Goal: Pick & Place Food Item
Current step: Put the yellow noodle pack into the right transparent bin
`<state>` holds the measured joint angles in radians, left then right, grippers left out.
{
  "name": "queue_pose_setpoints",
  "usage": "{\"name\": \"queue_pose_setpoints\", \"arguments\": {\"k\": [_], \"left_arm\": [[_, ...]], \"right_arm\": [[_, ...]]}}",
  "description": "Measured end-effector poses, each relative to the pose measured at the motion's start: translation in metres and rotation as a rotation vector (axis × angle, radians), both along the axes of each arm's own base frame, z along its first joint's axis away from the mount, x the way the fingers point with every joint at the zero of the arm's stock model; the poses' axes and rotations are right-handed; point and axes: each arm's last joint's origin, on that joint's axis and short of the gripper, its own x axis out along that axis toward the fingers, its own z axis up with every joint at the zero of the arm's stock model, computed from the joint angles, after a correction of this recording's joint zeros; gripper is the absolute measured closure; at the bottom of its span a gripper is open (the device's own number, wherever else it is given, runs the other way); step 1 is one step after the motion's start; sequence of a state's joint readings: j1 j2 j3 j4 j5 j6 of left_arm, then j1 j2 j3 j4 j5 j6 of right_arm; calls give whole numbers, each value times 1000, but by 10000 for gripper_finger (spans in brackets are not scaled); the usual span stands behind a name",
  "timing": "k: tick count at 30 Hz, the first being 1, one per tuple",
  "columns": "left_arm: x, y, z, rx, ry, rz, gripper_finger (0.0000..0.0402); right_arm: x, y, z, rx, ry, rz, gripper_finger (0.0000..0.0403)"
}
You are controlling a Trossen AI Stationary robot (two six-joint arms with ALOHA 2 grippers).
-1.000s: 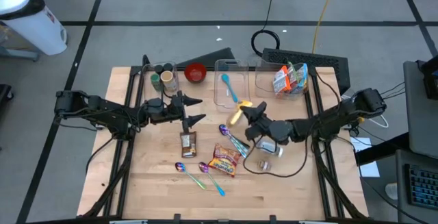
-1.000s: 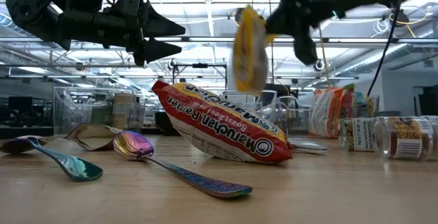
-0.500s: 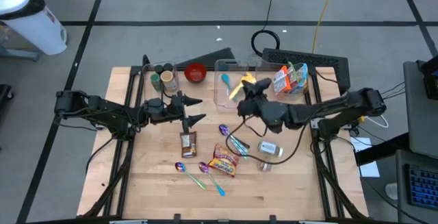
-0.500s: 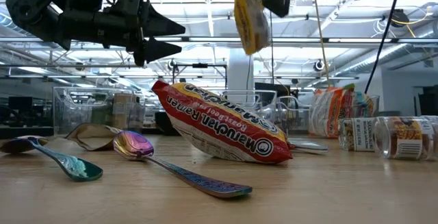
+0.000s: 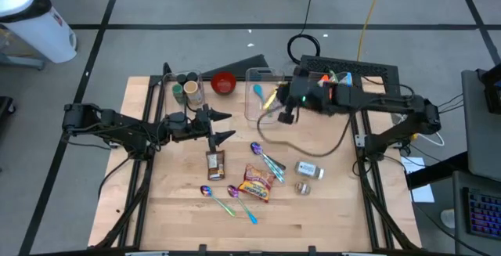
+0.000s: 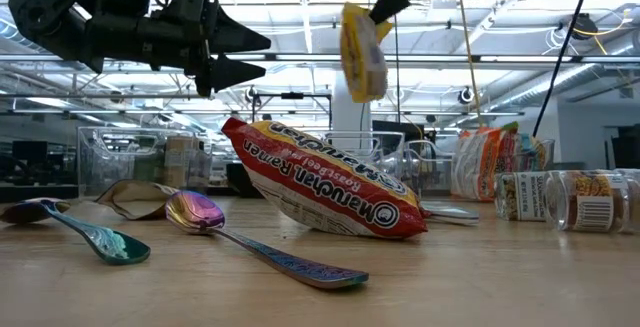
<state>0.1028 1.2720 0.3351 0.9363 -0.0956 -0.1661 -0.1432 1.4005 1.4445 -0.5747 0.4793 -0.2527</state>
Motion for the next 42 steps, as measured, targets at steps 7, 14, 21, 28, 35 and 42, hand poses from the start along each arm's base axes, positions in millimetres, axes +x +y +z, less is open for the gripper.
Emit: {"name": "queue_pose_setpoints", "arguments": {"k": [7, 14, 21, 28, 35, 42], "left_arm": [[0, 0, 0, 1, 0, 0, 53], [0, 0, 0, 2, 0, -13, 53], [0, 0, 0, -19, -6, -13, 53], [0, 0, 0, -12, -6, -16, 53], [3, -1, 5, 92, 2, -50, 53], [30, 5, 39, 259, 139, 72, 53]], "right_arm": [[-13, -41, 6, 321, -190, -31, 403], [-25, -71, 15, 380, -349, -182, 403], [-39, -95, 16, 470, -459, -349, 403], [-50, -110, 17, 575, -590, -494, 403], [-32, -94, 8, 598, -612, -336, 403], [-17, -82, -26, 667, -677, -222, 403]]}}
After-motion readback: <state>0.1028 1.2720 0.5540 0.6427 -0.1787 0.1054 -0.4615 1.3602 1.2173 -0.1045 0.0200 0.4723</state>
